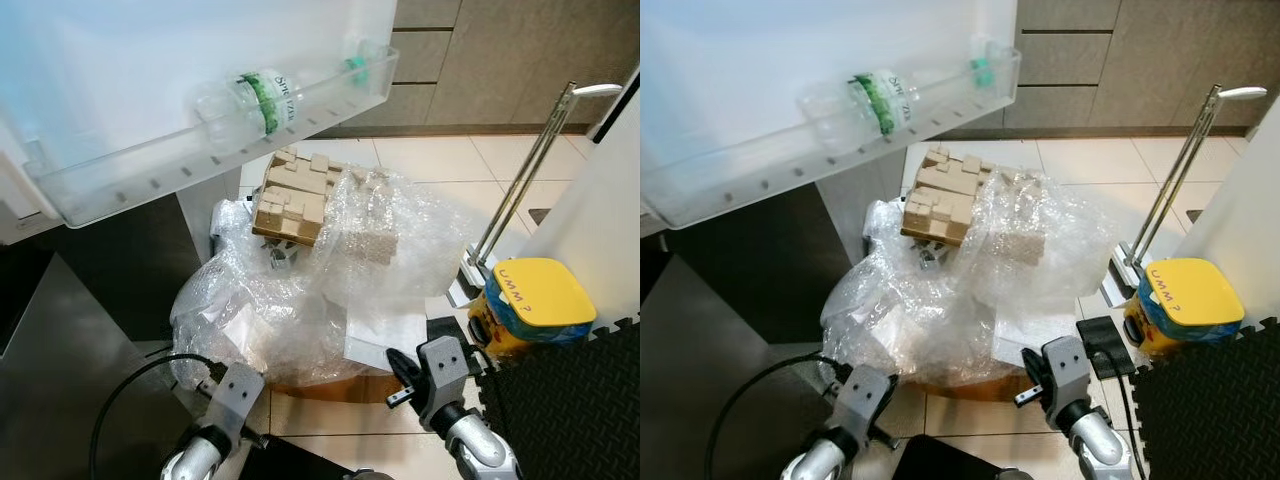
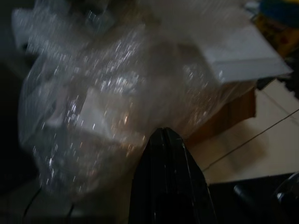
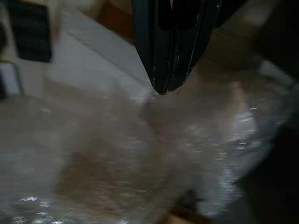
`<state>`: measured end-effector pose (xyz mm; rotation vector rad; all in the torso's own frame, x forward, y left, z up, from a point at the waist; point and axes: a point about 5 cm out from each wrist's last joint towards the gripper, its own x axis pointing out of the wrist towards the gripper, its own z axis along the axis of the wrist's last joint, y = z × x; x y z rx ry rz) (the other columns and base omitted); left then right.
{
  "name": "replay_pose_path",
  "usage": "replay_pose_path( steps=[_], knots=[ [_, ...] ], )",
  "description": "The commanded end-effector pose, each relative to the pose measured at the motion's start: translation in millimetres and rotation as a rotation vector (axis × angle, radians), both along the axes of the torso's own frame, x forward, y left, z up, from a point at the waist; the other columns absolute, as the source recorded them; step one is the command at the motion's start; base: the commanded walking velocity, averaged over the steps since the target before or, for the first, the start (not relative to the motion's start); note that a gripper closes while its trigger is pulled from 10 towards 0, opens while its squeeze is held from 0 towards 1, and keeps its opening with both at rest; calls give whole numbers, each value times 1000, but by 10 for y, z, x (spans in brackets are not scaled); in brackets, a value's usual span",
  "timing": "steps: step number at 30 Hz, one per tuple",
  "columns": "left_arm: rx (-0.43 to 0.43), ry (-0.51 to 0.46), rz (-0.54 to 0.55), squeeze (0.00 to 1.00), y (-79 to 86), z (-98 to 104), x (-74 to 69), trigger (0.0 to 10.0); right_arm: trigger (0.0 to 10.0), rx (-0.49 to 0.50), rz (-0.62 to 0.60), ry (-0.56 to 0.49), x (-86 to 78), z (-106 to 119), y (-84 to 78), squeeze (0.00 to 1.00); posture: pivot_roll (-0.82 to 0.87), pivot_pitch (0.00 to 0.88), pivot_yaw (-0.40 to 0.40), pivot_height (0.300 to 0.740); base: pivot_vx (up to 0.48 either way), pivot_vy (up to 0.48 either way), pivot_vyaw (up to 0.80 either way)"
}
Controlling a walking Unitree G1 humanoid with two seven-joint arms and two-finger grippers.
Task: Restocking fridge
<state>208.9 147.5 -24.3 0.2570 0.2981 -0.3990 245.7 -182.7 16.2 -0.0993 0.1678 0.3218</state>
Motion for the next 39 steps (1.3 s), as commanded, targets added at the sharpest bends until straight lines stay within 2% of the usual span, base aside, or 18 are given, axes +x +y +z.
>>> replay_pose_path(
  steps=[1, 5, 8, 9, 11, 18, 21, 23, 24, 27, 29, 30, 32, 33, 36, 37, 38, 39],
  knots=[
    [28, 66, 54, 0, 123, -108, -79, 10000, 10000, -24, -45, 39, -38, -92, -82, 0, -127, 106, -3, 740, 0, 0, 0],
    [59, 135, 164, 0, 260, -231, -167, 10000, 10000, -44, -96, 100, -47, -197, -159, 0, -128, 106, -6, 740, 0, 0, 0],
    [85, 203, 448, 0, 580, -336, -291, 10000, 10000, -8, -166, 240, -109, -388, -197, 0, -118, 99, -14, 740, 0, 0, 0],
    [85, 203, 448, 0, 580, -336, -291, 10000, 10000, -8, -166, 240, -109, -388, -197, 0, -118, 99, -14, 740, 0, 0, 0],
    [66, 251, 592, 0, 731, -390, -383, 10000, 10000, 9, -168, 328, -186, -512, -159, 0, -104, 94, -25, 740, 0, 0, 0],
    [58, 307, 624, 0, 764, -466, -498, 10000, 10000, -37, -120, 445, -354, -702, -58, 0, -82, 95, -36, 740, 0, 0, 0],
    [-98, 282, 646, 0, 697, -443, -469, 10000, 10000, -20, -120, 414, -321, -678, -26, 0, -69, 97, -40, 740, 0, 0, 0],
    [-179, 262, 599, 0, 628, -416, -433, 10000, 10000, 31, -149, 353, -222, -594, -30, 0, -70, 97, -35, 740, 0, 0, 0],
    [-179, 262, 599, 0, 628, -416, -433, 10000, 10000, 31, -149, 353, -222, -594, -30, 0, -70, 97, -35, 740, 0, 0, 0],
    [-238, 215, 411, 0, 432, -339, -346, 10000, 10000, 136, -246, 213, 42, -355, -129, 0, -77, 97, -26, 740, 0, 0, 0],
    [-214, 163, 273, 0, 331, -266, -285, 10000, 10000, 152, -237, 122, 219, -174, -158, 0, -81, 97, -20, 740, 0, 0, 0],
    [-214, 163, 273, 0, 331, -266, -285, 10000, 10000, 152, -237, 122, 219, -174, -158, 0, -81, 97, -20, 740, 0, 0, 0],
    [-182, 102, 126, 0, 246, -180, -219, 10000, 10000, 165, -200, -4, 447, 99, -175, 0, -81, 97, -21, 740, 0, 0, 0],
    [-182, 102, 126, 0, 246, -180, -219, 10000, 10000, 165, -200, -4, 447, 99, -175, 0, -81, 97, -21, 740, 0, 0, 0],
    [-186, 40, -4, 0, 217, -69, -160, 10000, 10000, 209, -153, -143, 678, 435, -169, 0, -80, 97, -22, 740, 0, 0, 0],
    [-186, 40, -4, 0, 217, -69, -160, 10000, 10000, 209, -153, -143, 678, 435, -169, 0, -80, 97, -22, 740, 0, 0, 0],
    [-205, -12, -68, 0, 252, 51, -103, 10000, 10000, 273, -108, -259, 842, 732, -131, 0, -81, 97, -21, 740, 0, 0, 0],
    [-205, -12, -68, 0, 252, 51, -103, 10000, 10000, 273, -108, -259, 842, 732, -131, 0, -81, 97, -21, 740, 0, 0, 0]
  ],
)
